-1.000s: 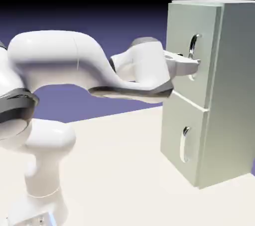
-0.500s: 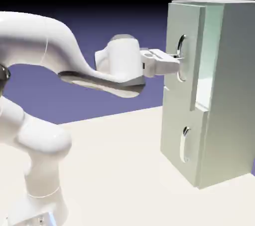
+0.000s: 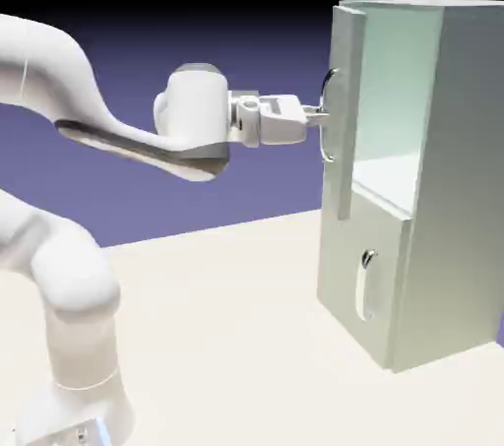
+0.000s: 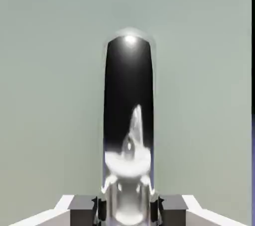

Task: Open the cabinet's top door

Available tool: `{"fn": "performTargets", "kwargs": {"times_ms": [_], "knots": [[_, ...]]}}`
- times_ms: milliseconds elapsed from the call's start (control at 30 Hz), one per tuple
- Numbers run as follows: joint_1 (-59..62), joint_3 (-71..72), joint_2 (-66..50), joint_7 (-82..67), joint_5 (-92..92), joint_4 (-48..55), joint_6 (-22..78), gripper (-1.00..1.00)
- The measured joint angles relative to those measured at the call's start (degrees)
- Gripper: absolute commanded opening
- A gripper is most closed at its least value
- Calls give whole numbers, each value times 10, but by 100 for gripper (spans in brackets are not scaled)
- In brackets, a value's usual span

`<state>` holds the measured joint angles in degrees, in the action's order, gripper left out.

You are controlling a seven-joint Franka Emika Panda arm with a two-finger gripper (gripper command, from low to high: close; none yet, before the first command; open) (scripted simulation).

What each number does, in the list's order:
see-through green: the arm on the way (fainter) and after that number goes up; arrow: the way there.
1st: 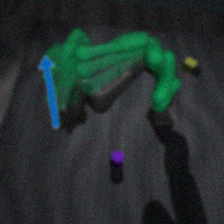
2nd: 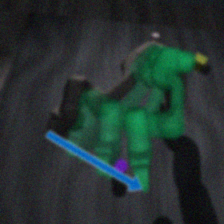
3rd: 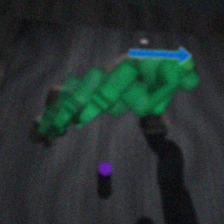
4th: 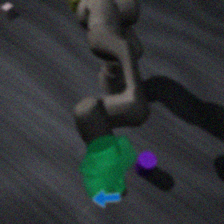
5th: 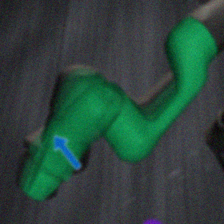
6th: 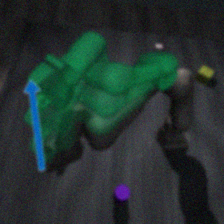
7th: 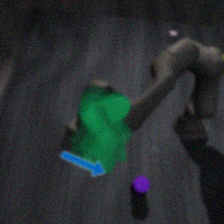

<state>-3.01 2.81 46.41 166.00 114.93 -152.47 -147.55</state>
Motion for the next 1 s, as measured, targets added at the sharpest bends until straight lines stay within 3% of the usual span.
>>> {"fn": "performTargets", "kwargs": {"times_ms": [133,333,633,1000], "knots": [[78,82,23,-9,-69,-8,-15,-100],[72,154,55,-83,-219,-28,76,-100],[60,302,44,-145,-426,8,288,-100],[159,513,-55,-148,-581,164,561,-100]]}}
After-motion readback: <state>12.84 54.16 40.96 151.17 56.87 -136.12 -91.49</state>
